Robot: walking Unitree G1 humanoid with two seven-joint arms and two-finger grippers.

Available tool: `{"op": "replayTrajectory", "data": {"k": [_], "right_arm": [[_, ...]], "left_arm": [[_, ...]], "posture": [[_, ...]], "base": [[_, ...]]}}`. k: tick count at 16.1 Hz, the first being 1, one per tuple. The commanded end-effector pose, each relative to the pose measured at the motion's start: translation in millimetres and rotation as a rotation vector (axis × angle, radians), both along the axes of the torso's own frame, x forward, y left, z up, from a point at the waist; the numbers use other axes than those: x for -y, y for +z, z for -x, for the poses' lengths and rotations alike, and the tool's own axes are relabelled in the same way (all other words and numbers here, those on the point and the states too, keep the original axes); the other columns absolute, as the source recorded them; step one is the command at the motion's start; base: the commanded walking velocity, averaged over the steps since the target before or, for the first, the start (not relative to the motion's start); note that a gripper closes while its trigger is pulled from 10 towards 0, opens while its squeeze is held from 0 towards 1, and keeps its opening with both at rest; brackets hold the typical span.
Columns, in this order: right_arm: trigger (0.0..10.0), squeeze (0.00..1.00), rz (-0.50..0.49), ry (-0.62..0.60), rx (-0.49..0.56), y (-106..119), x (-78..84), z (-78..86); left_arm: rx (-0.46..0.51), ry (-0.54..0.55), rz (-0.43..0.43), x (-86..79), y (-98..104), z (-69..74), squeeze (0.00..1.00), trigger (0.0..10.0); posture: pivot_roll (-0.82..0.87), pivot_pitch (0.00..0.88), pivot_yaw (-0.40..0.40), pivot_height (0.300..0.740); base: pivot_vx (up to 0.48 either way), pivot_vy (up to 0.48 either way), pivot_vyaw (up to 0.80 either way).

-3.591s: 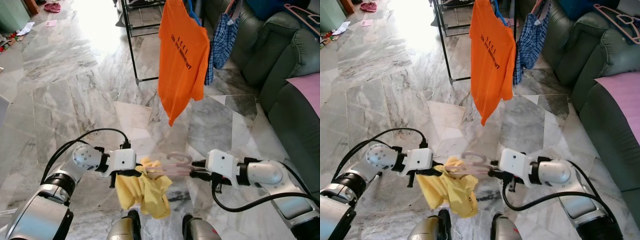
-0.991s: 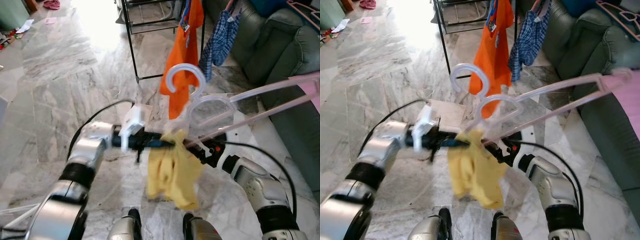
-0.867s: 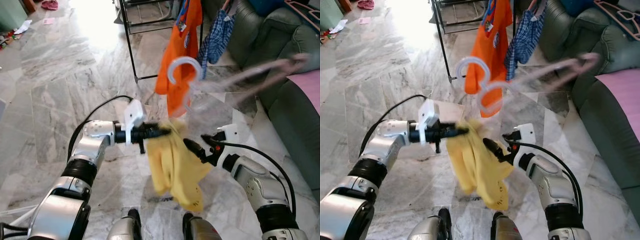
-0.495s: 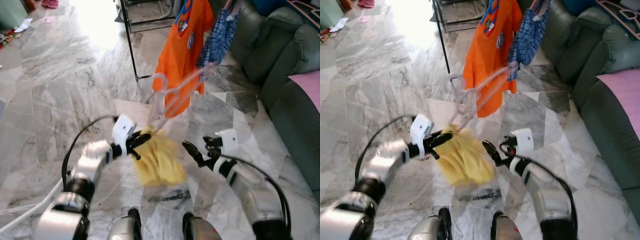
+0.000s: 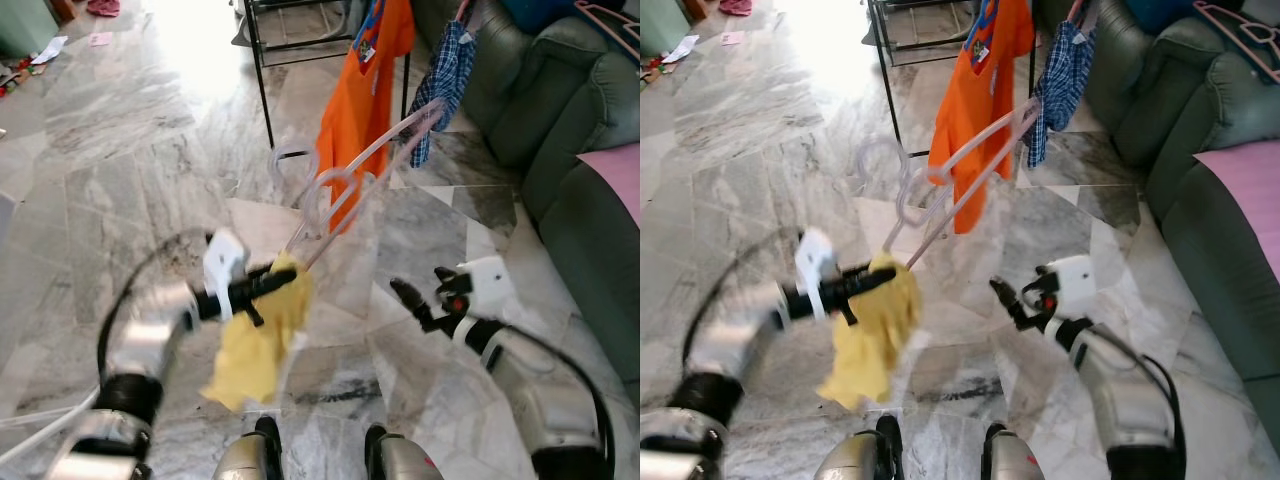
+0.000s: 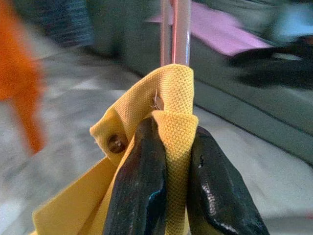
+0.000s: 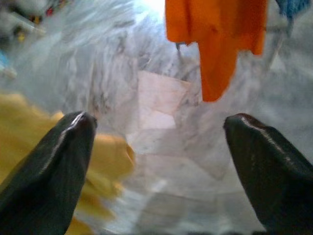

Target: Hang hanger

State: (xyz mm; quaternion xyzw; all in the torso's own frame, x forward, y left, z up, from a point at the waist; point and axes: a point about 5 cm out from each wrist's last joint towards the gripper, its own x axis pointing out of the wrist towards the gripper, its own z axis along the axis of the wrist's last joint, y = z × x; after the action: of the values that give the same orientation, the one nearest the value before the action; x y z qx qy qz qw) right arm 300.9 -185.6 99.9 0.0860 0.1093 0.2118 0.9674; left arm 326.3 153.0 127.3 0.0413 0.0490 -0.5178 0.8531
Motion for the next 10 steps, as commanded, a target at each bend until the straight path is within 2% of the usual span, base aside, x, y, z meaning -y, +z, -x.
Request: {"op": "replayTrajectory", "data": {"k": [1,3,4,5,6,8,10], "right_arm": [[10.0,0.0,-0.085,0.001,-0.048,-2.7,4.3,-0.9],[10.0,0.0,-0.106,0.068,-0.06,-2.7,0.4,-0.3],[10.0,0.0,-0.104,0.17,-0.07,-3.8,-6.7,4.6],[10.0,0.0,-0.114,0.206,-0.082,-4.2,-9.0,6.8],[10.0,0.0,-0.131,0.276,-0.111,-6.5,-11.3,12.1],[10.0,0.0,-0.128,0.339,-0.158,-13.1,-9.7,17.7],[10.0,0.0,-0.131,0.387,-0.192,-17.7,-8.6,21.4]], "left_arm": [[0.024,-0.118,-0.019,5.1,10.3,3.1,0.0,10.0],[0.025,-0.131,-0.059,3.8,6.8,1.4,0.0,10.0],[0.001,-0.173,-0.099,2.4,-1.2,4.1,0.0,10.0],[-0.026,-0.205,-0.094,2.9,-3.1,6.8,0.0,10.0],[-0.039,-0.262,-0.071,6.3,2.0,9.0,0.0,10.0],[-0.036,-0.319,-0.025,13.1,17.4,8.3,0.0,10.0],[0.004,-0.37,-0.013,18.4,31.5,8.0,0.0,10.0]], "posture": [[-0.17,0.259,0.059,0.74],[-0.17,0.26,0.065,0.74],[-0.17,0.265,0.073,0.74],[-0.18,0.27,0.074,0.74],[-0.18,0.271,0.075,0.74],[-0.18,0.27,0.075,0.74],[-0.18,0.267,0.073,0.74]], "base": [[0.0,0.0,0.0],[0.0,0.0,0.0],[0.0,0.0,0.0],[0.0,0.0,0.0],[0.0,0.0,0.0],[0.0,0.0,0.0],[0.0,0.0,0.0]]}}
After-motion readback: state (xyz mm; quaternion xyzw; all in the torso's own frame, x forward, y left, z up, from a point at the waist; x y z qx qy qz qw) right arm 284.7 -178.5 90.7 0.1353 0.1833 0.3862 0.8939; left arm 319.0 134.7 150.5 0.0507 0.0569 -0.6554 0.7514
